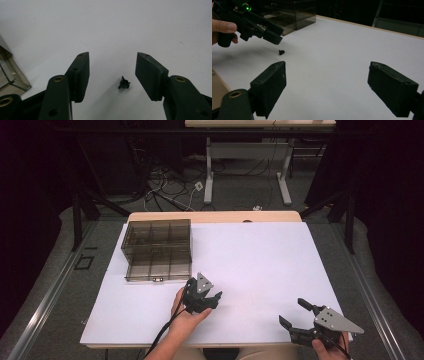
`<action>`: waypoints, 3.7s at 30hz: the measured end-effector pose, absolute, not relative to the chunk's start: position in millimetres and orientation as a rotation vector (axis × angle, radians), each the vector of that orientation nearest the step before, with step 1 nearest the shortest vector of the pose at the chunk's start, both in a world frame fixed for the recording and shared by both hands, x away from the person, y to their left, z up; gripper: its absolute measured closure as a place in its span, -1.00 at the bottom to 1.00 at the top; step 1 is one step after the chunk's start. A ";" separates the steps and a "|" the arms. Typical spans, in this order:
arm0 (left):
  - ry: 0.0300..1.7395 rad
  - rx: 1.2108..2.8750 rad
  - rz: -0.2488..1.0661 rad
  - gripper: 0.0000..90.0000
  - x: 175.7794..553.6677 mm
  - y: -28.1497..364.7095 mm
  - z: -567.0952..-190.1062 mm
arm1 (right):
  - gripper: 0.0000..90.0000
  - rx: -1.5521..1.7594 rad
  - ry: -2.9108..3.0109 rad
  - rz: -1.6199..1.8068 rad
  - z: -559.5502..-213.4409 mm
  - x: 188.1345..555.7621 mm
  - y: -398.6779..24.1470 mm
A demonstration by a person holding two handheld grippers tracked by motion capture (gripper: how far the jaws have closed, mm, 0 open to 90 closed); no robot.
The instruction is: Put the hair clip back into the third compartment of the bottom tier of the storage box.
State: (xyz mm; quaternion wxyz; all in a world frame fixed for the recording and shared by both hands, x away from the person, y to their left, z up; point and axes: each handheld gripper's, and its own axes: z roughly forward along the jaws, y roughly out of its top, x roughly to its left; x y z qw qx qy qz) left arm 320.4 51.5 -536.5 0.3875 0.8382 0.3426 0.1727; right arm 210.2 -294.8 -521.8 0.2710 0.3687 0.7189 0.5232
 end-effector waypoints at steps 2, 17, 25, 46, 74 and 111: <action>0.864 2.142 0.431 0.07 321.6 50.8 -538.2 | -0.67 0.985 1.937 1.409 -521.9 210.7 -295.0; 0.892 2.173 0.335 0.37 324.3 48.2 -550.6 | -0.67 0.999 1.940 1.422 -522.1 210.3 -295.5; 0.907 2.179 0.287 0.49 325.8 47.7 -555.5 | -0.67 1.001 1.942 1.424 -522.3 210.5 -295.3; 0.911 2.193 0.277 0.72 326.8 47.4 -559.3 | -0.67 0.993 1.946 1.427 -523.3 211.6 -294.5; 0.957 2.159 0.268 0.76 323.8 52.6 -552.6 | -0.67 1.003 1.947 1.433 -524.0 211.9 -294.9; 0.987 2.052 0.323 0.76 322.8 83.2 -511.3 | -0.67 1.000 1.956 1.432 -524.1 212.3 -295.3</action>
